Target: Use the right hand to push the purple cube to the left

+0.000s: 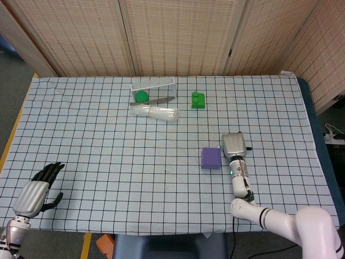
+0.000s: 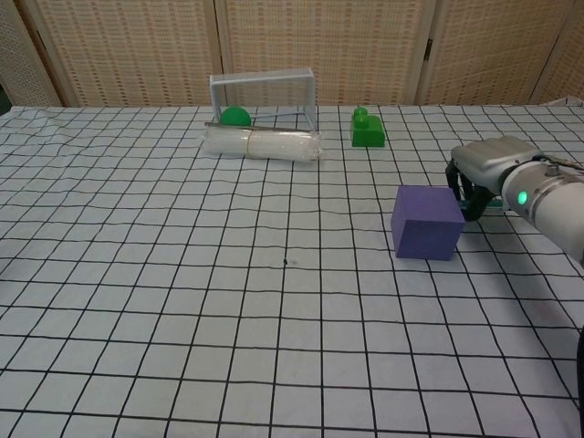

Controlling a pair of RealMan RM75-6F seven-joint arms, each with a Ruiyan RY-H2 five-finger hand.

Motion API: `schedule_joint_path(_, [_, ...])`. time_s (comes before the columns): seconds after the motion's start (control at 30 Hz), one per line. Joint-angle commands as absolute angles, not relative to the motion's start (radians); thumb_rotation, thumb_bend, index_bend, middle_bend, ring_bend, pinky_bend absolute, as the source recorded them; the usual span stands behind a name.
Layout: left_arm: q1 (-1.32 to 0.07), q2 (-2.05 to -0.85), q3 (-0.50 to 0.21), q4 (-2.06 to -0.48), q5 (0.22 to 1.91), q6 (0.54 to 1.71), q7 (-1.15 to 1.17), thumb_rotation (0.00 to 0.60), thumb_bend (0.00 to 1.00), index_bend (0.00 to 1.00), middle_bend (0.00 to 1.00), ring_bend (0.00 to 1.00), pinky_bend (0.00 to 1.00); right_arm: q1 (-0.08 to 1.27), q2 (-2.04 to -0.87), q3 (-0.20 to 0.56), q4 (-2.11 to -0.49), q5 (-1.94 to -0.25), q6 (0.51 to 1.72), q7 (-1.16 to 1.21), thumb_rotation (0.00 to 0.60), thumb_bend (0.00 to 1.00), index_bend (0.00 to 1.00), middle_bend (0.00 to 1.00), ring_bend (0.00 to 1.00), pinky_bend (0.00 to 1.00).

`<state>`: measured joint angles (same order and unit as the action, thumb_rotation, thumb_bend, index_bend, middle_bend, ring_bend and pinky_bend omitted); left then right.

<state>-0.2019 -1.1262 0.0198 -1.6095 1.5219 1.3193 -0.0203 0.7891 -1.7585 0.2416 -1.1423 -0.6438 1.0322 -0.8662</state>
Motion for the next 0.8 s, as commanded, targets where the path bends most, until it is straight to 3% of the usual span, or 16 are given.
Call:
schedule_joint_path(0.03, [-0.201, -1.127, 0.021, -1.610, 1.524, 1.321, -0.017, 0.600, 0.41, 0.00, 0.00, 0.00, 0.18, 0.753, -1.711, 0.227, -1.199, -0.693, 1.069, -0.819, 0.600, 0.41, 0.97, 0.77, 0.56, 0.39])
schedule_joint_path(0.47, [-0.199, -1.140, 0.025, -1.618, 1.531, 1.326, 0.026, 0.600, 0.41, 0.00, 0.00, 0.00, 0.18, 0.604, -1.538, 0.105, -1.396, -0.825, 1.115, -0.696, 0.600, 0.42, 0.99, 0.79, 0.57, 0.39])
schedule_joint_path(0.8, [-0.198, -1.143, 0.026, -1.621, 1.532, 1.326, 0.036, 0.600, 0.41, 0.00, 0.00, 0.00, 0.18, 0.617, -1.589, 0.123, -1.339, -0.836, 1.086, -0.683, 0.600, 0.42, 0.99, 0.79, 0.57, 0.39])
